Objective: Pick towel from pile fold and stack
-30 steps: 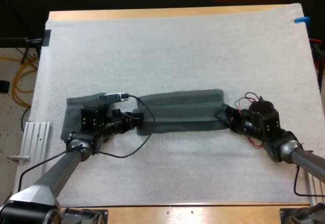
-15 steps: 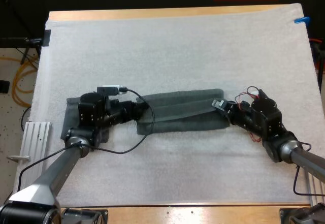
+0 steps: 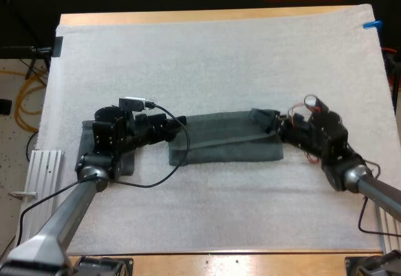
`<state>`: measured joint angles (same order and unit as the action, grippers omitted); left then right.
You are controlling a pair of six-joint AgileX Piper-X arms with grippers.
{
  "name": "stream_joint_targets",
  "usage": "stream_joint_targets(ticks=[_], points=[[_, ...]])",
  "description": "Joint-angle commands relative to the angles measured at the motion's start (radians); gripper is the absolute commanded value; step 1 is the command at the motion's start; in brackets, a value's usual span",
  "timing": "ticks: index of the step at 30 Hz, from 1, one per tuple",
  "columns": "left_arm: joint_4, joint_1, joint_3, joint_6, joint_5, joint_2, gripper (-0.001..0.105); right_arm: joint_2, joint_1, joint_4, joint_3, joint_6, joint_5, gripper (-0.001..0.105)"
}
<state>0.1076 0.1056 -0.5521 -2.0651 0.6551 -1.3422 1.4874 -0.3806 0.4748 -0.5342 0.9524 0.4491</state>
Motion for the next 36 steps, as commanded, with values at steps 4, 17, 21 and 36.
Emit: stream_joint_targets(ticks=[4, 17, 21, 36], points=[[-0.006, 0.001, -0.007, 0.026, 0.008, 0.111, 0.067, -0.017, 0.006, -0.049, -0.093, 0.019, 0.074, 0.075], [-0.687, 0.001, -0.108, 0.358, -0.208, 0.514, 0.067, -0.205, 0.006, -0.832, -0.348, 0.483, -0.048, 0.011], [-0.865, 0.001, -0.167, 0.372, -0.213, 0.574, 0.067, -0.242, 0.002, -1.074, -0.433, 0.569, -0.088, 0.000], [-1.031, 0.004, -0.202, 0.374, -0.169, 0.591, 0.067, -0.055, -0.185, -1.352, -0.620, 0.645, -0.192, 0.000]])
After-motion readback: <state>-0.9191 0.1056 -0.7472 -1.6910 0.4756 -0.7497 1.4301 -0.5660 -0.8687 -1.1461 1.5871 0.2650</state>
